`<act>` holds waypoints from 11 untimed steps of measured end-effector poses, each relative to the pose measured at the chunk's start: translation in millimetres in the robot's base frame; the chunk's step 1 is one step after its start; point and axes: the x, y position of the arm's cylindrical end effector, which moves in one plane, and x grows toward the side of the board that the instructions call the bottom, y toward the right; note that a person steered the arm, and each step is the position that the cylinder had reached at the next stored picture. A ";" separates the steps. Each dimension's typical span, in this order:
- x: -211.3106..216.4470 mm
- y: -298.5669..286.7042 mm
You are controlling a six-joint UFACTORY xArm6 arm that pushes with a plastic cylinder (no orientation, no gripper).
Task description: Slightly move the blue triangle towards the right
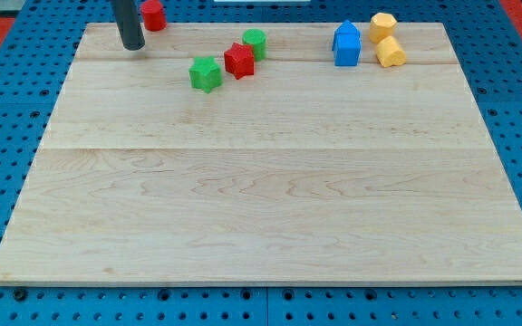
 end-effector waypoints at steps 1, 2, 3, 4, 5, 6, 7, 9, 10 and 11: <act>0.0 10.5; -9.4 70.6; -31.8 131.5; -33.9 145.7; -46.9 224.8; -49.6 316.3; -48.3 330.5; -38.8 269.9; -14.9 244.3; 31.0 250.9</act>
